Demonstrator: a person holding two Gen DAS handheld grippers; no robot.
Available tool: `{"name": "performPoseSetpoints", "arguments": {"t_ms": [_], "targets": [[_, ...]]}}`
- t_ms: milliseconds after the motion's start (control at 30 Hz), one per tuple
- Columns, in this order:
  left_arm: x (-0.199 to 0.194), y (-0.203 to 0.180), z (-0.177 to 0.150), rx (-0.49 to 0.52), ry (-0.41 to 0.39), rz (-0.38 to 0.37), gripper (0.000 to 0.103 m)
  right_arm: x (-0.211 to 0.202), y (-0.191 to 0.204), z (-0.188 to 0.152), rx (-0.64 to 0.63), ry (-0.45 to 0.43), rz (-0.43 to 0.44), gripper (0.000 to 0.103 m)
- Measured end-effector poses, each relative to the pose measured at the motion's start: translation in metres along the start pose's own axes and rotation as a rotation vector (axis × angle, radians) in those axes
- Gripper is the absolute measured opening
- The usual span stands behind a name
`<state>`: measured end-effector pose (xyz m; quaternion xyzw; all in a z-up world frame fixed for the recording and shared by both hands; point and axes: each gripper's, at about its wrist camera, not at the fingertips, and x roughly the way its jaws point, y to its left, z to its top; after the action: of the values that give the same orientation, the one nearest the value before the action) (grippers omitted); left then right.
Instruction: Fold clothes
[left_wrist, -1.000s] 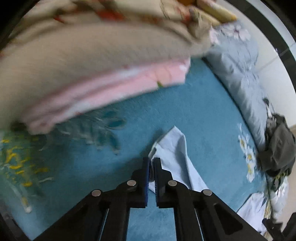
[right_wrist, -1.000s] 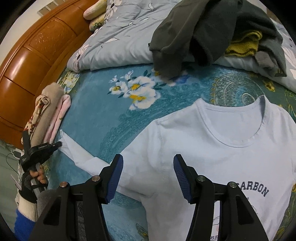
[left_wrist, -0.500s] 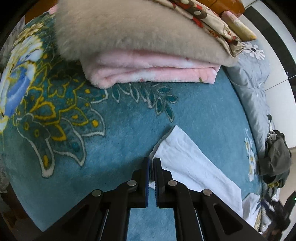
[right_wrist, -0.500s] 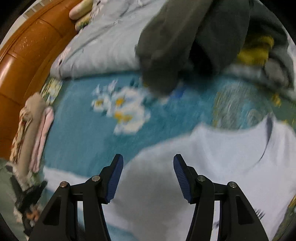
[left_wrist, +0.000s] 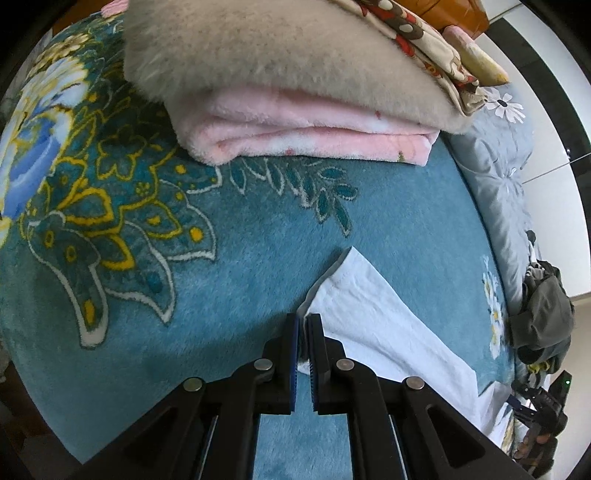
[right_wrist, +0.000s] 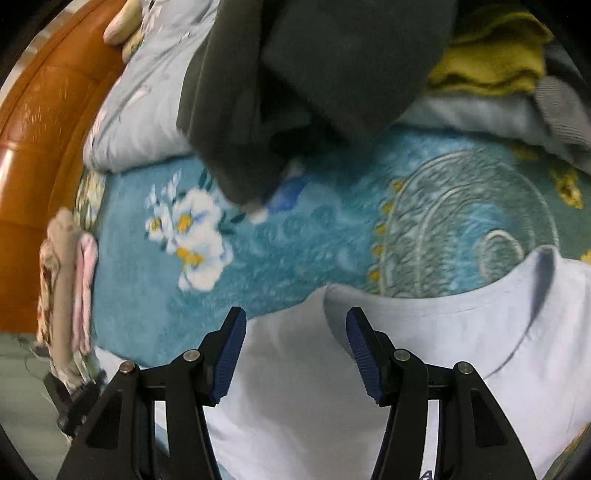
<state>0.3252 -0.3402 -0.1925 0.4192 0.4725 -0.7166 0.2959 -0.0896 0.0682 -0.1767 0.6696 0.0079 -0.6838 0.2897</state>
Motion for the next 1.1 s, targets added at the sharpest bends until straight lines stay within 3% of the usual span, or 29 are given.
{"name": "performPoseSetpoints", "arguments": {"t_ms": [67,133,233,333,367,500,700,967,1100], "targets": [[0.000,-0.002,0.000,0.005,0.000,0.009,0.006,0.004,0.004,-0.003,-0.014,0.005,-0.005,0.042],[-0.001,-0.005,0.000,0.014,-0.006,0.016,0.006,0.006,0.008,-0.006,-0.031,0.009,-0.026,0.014],[-0.005,-0.011,0.000,0.036,-0.031,0.022,0.005,0.004,0.013,-0.010,-0.074,-0.008,-0.059,0.008],[-0.019,-0.016,0.000,0.049,-0.088,-0.004,0.005,-0.024,0.009,-0.002,-0.038,-0.142,-0.037,0.007],[-0.022,-0.017,0.001,0.051,-0.096,-0.006,0.005,-0.033,0.007,0.000,-0.021,-0.185,-0.029,0.007],[-0.020,-0.012,-0.006,0.060,-0.084,0.053,0.005,-0.032,-0.003,0.002,0.011,-0.204,-0.049,0.007],[-0.020,0.010,-0.019,0.011,-0.057,0.075,0.005,-0.013,-0.013,-0.004,0.056,-0.166,-0.068,0.007],[-0.012,-0.004,-0.018,0.038,-0.031,0.100,0.007,-0.023,-0.005,-0.003,0.023,-0.170,-0.050,0.010],[-0.018,-0.009,-0.014,0.046,-0.013,0.100,0.009,-0.027,0.003,-0.005,0.003,-0.179,0.003,0.043]]}}
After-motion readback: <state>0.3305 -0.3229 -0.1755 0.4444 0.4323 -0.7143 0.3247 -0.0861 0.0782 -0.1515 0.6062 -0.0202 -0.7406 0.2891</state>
